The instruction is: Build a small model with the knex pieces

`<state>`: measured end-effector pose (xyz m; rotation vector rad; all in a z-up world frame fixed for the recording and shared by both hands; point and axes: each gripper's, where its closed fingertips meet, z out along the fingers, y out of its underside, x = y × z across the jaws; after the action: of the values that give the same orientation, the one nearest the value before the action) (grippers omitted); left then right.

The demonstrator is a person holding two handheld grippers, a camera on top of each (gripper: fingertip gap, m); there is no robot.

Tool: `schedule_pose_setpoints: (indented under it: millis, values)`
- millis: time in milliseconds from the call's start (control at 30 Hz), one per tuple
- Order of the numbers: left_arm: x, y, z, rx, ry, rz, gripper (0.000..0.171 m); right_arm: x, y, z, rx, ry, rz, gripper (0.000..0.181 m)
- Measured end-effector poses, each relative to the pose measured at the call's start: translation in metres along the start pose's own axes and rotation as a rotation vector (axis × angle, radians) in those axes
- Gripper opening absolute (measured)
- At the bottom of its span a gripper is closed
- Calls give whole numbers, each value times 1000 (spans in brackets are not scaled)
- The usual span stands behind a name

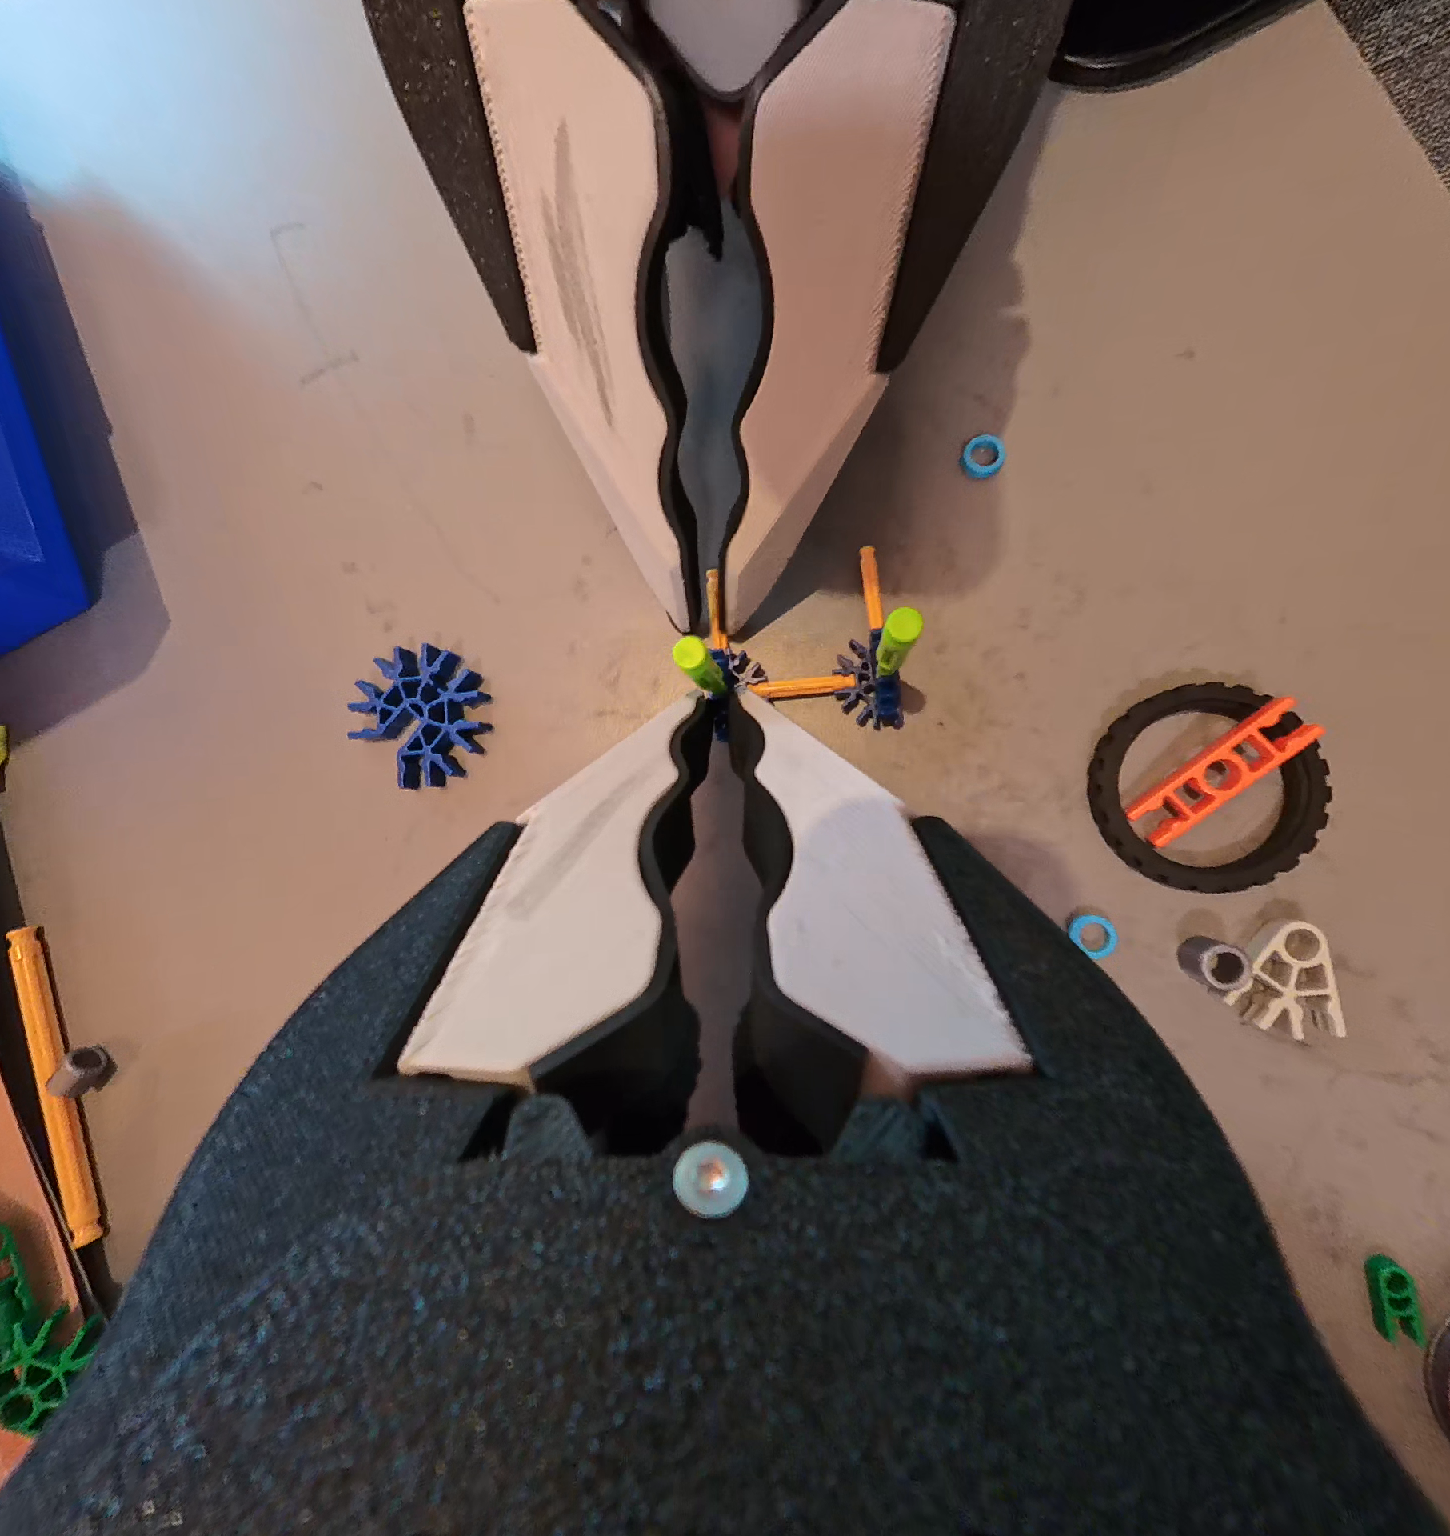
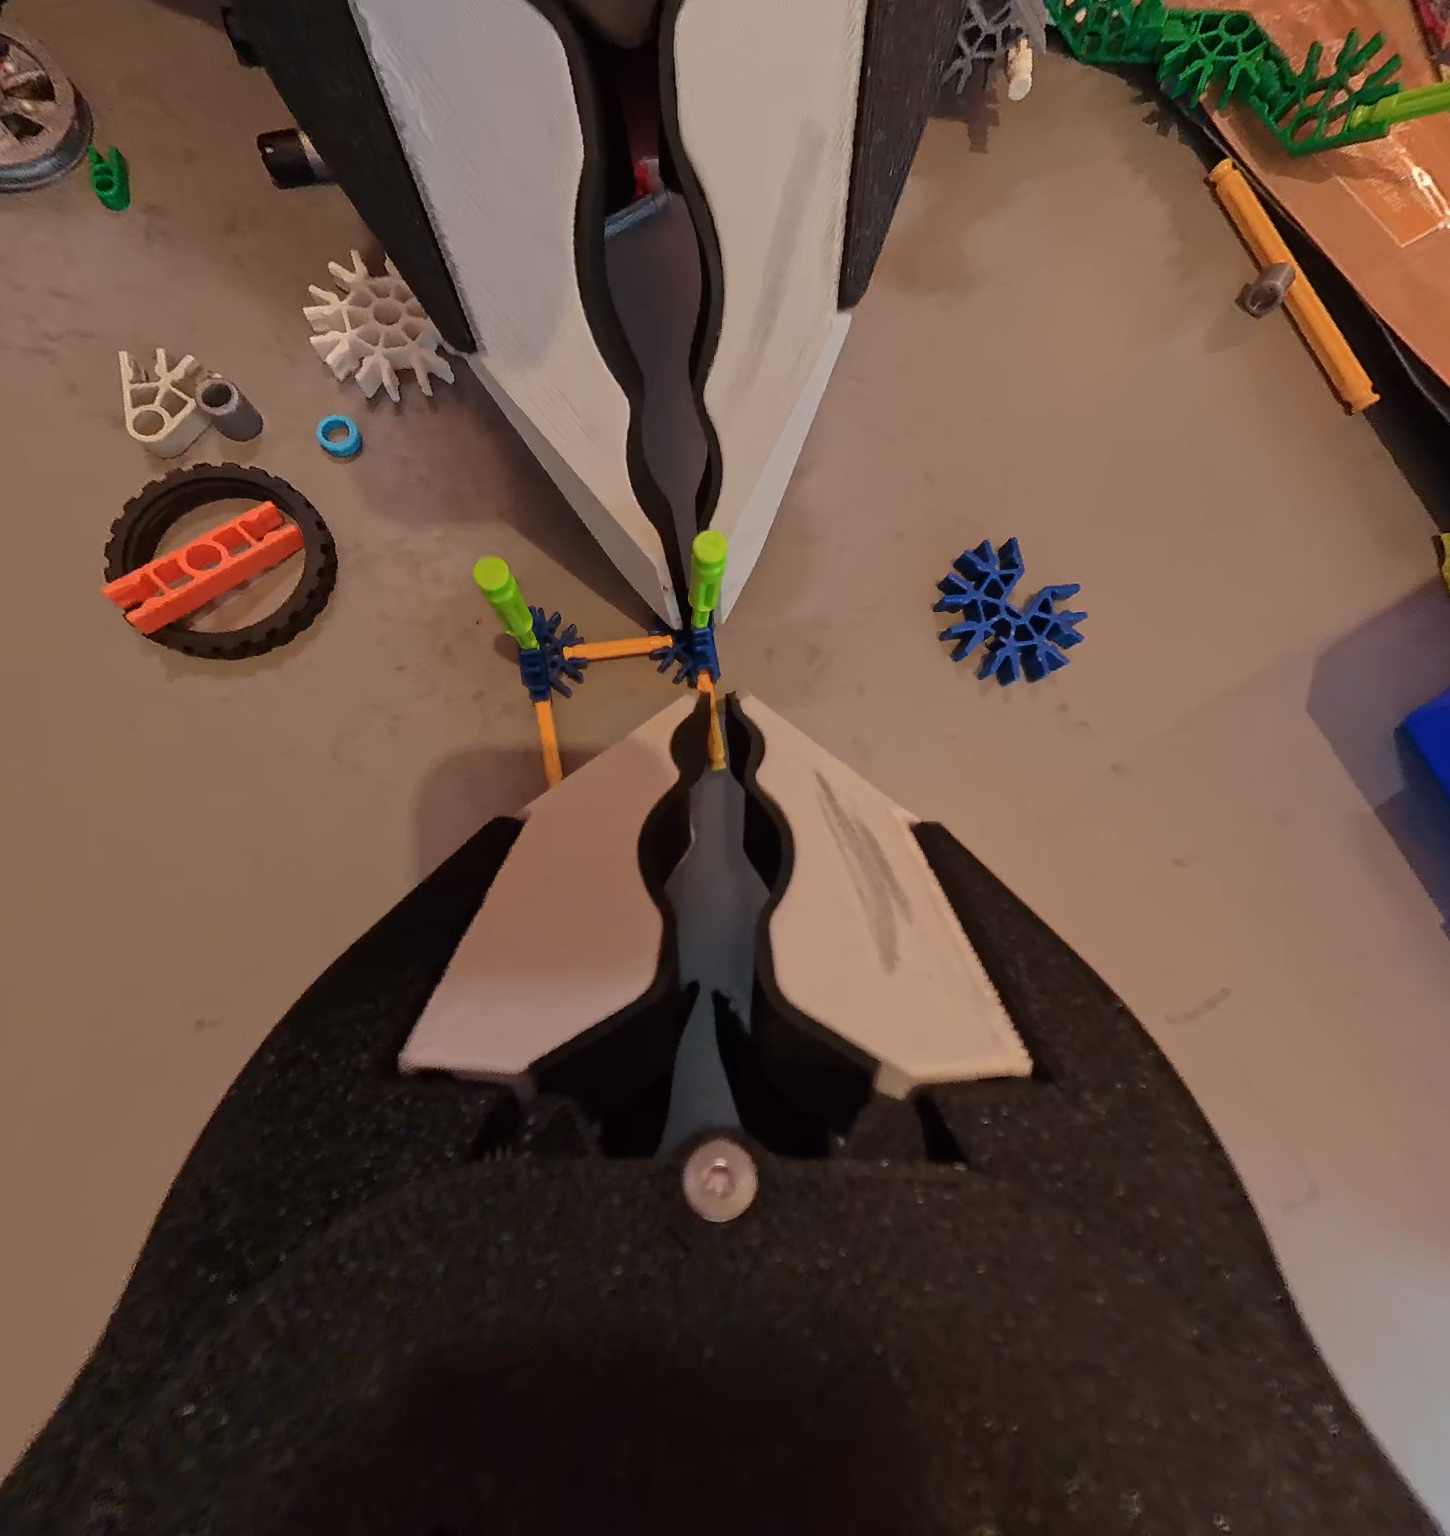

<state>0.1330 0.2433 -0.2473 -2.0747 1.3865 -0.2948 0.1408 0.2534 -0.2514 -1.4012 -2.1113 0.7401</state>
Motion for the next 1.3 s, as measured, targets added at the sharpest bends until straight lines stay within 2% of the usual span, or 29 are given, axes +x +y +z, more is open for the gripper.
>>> schedule_pose_setpoints:
  millis: [167, 733, 900, 1300]
  values:
    - [1, -1, 1, -4, 7, 3, 1, -2, -6, -1, 15, -15, -12, 0]
    - [4, -3, 3, -8, 17, 7, 1, 0, -5, -2, -68, -24, -56, 0]
    - [4, -3, 4, -9, 18, 6, 1, -4, -9, -6, -47, -51, -47, 0]
    - [4, -4, 4, -14, 16, 12, 1, -6, -4, -2, -132, -59, -72, 1]
